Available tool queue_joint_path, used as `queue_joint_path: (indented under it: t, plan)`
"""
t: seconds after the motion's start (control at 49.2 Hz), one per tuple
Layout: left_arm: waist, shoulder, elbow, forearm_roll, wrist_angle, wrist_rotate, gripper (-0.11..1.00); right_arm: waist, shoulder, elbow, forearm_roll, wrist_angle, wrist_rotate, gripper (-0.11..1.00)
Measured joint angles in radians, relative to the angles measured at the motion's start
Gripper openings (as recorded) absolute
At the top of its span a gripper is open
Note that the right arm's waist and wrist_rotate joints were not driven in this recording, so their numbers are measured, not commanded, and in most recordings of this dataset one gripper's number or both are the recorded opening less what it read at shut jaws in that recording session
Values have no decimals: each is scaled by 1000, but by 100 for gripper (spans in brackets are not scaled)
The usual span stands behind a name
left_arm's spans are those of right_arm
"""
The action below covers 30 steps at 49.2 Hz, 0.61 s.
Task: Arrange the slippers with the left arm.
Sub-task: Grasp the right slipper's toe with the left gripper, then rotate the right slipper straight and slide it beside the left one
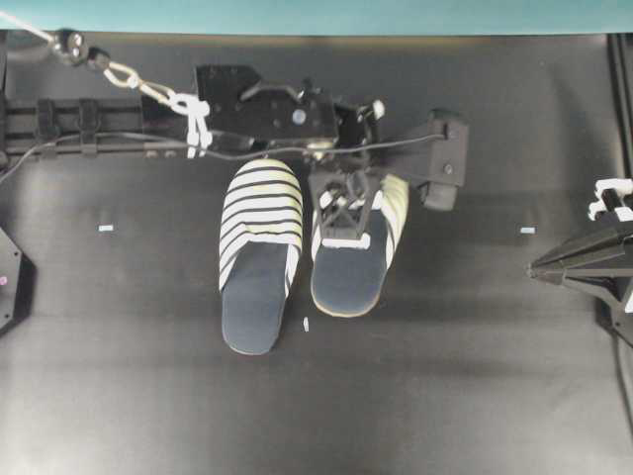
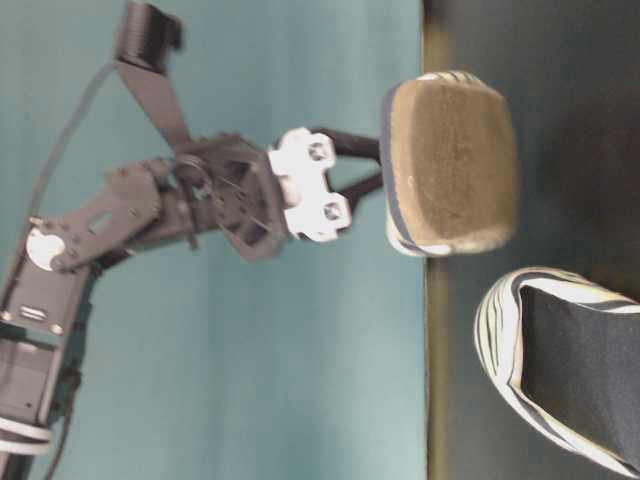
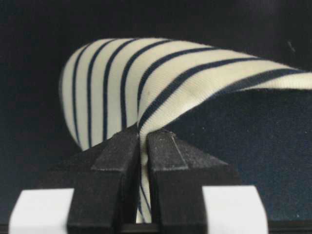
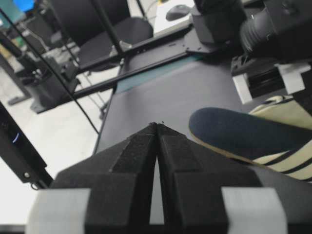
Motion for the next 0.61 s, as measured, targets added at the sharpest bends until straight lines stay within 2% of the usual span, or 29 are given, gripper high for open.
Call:
queue_joint_path:
  t: [0.102, 0.386, 0.61]
  plan:
    - [3, 0, 37, 2, -5, -43, 1, 0, 0, 0, 0, 0, 0, 0]
    - [-2, -3, 141, 2, -153, -49, 1, 0, -2, 0, 0, -9, 0, 0]
    - [-8, 2, 166, 2, -170, -64, 1, 0, 0, 0, -2, -11, 0, 0]
